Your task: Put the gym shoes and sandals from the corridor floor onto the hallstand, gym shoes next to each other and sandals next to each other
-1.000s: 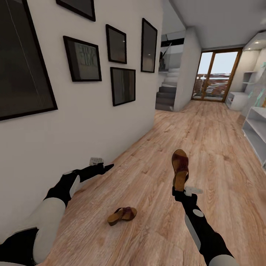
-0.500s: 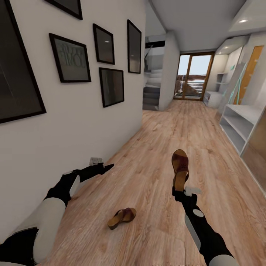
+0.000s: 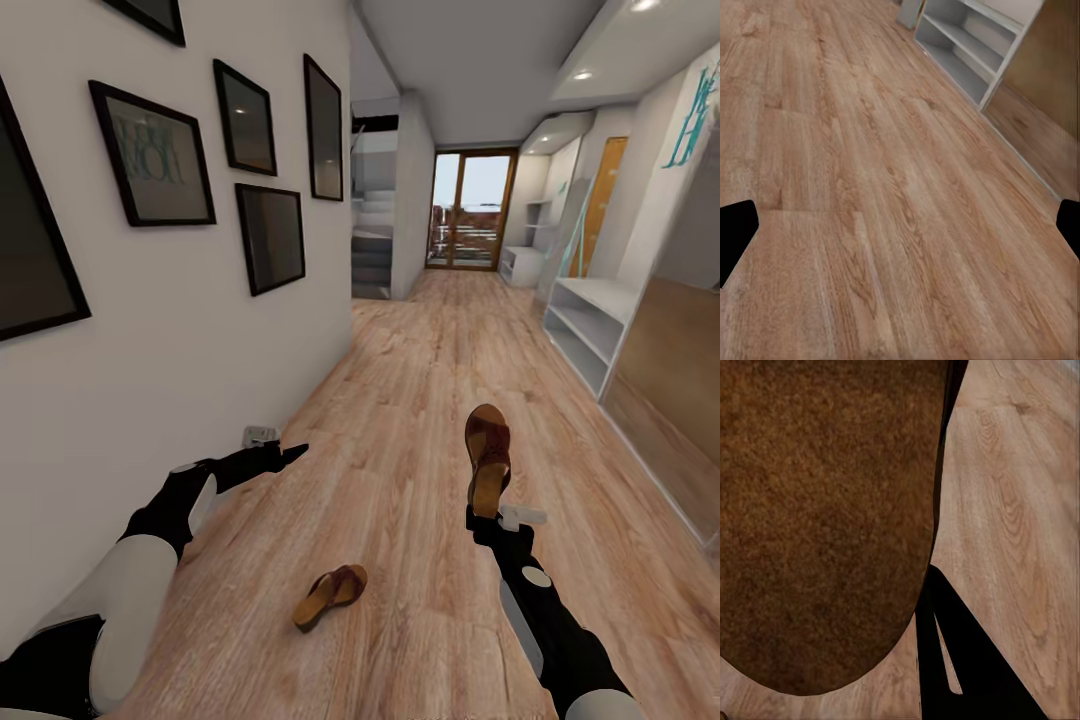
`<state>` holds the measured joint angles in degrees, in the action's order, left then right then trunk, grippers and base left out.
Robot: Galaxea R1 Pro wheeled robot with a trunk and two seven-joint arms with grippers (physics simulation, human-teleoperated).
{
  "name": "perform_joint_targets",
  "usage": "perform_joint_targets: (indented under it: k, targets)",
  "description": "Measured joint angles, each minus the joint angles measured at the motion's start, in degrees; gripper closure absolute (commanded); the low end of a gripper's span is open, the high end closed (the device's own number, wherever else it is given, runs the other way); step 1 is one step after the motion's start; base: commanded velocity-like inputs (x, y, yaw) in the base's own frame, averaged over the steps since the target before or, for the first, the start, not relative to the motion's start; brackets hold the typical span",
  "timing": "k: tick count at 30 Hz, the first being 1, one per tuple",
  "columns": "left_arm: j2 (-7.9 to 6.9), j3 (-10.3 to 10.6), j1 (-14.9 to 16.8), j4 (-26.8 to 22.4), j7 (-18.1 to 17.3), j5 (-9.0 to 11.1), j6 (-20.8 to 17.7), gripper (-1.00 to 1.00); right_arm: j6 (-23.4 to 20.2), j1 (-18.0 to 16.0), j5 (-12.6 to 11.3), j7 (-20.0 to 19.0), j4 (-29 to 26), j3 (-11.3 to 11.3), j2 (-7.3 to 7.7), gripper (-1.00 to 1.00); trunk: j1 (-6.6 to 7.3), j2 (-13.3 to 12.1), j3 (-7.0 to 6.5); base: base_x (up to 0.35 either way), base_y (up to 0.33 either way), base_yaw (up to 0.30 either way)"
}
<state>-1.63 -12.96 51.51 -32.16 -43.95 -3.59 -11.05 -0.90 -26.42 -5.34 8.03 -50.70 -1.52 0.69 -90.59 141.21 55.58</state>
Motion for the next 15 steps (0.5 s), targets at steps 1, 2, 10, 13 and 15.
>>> perform_joint_targets:
  k: [1,2,10,13,15]
  targets:
    - [0.0,0.0,0.0,0.0,0.0,0.0,0.0,-1.0,0.0,0.0,0.0,0.0,0.0,0.0,0.0,1.0,0.0,0.0,-0.02,0.0,0.135,-0.284]
    - [0.0,0.0,0.0,0.0,0.0,0.0,0.0,-1.0,0.0,0.0,0.0,0.0,0.0,0.0,0.0,1.0,0.0,0.0,-0.04,0.0,0.112,-0.284]
    - [0.0,0.0,0.0,0.0,0.0,0.0,0.0,-1.0,0.0,0.0,0.0,0.0,0.0,0.0,0.0,1.0,0.0,0.0,-0.19,0.0,0.07,-0.284]
    - [0.0,0.0,0.0,0.0,0.0,0.0,0.0,-1.0,0.0,0.0,0.0,0.0,0.0,0.0,0.0,1.0,0.0,0.0,-0.25,0.0,0.016,-0.284]
    - [0.0,0.0,0.0,0.0,0.0,0.0,0.0,-1.0,0.0,0.0,0.0,0.0,0.0,0.0,0.0,1.0,0.0,0.0,-0.29,0.0,0.008,-0.284]
